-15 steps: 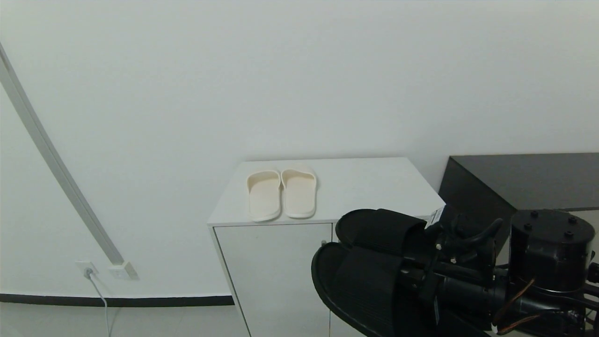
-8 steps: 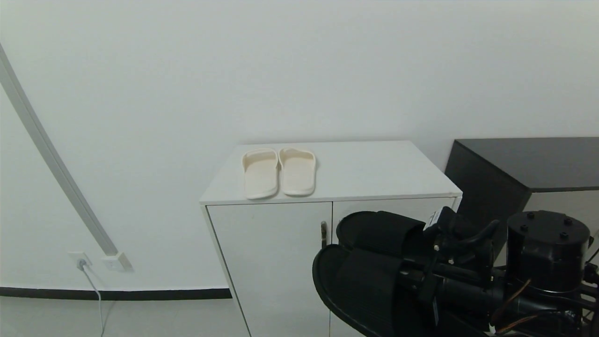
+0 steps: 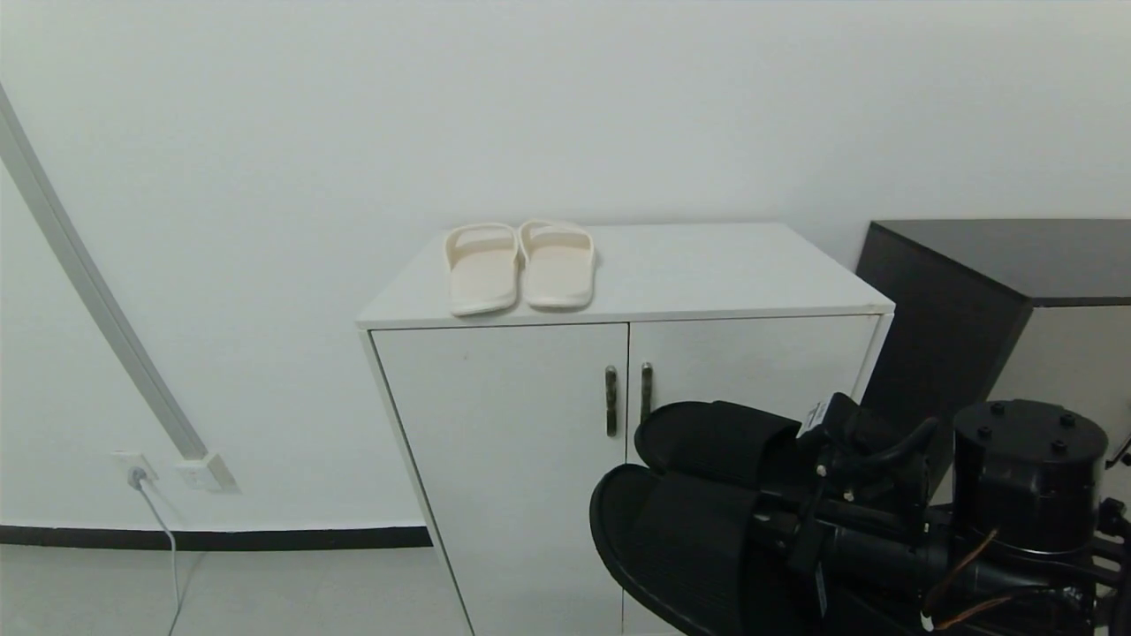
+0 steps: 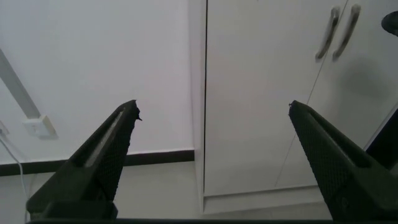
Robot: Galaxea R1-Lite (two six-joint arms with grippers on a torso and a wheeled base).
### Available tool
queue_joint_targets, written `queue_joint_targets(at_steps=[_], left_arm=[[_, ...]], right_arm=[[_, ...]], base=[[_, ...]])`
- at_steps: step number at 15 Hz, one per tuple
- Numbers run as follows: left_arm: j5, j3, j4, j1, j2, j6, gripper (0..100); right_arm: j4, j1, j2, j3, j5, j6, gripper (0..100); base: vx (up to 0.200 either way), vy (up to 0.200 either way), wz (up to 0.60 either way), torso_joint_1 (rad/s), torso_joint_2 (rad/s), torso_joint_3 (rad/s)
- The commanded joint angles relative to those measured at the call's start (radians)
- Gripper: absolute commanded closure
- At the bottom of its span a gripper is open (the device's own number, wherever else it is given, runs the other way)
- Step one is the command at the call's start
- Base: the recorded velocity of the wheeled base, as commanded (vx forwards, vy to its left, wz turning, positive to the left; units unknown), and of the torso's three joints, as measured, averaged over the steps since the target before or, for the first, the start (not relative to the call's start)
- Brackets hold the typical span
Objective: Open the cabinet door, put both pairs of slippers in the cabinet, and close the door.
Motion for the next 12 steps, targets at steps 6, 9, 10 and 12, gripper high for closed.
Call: queue_joint_targets(at_steps=[6,9,10,12], left_arm=[[0.0,0.0,0.0,0.0,0.0,0.0,0],[0.0,0.0,0.0,0.0,0.001,0.001,0],[0.0,0.0,0.0,0.0,0.0,0.003,0],[0.0,0.0,0.0,0.0,0.0,0.0,0]], right_arm=[[-0.002,0.0,0.005,0.011,0.001,0.0,100],[-0.002,0.001,-0.009,0.02,-0.001,-0.005,100],[-0.002,0.001,-0.01,0.023,0.001,-0.003,100],[-0.011,0.003,-0.015,0.017,-0.002,-0.003,100]], base=[[0.0,0.0,0.0,-0.146,0.48,0.331],[0.0,0.0,0.0,-0.102,0.46,0.352],[0.0,0.0,0.0,-0.085,0.45,0.369],[0.0,0.0,0.0,-0.058,0.44,0.378]])
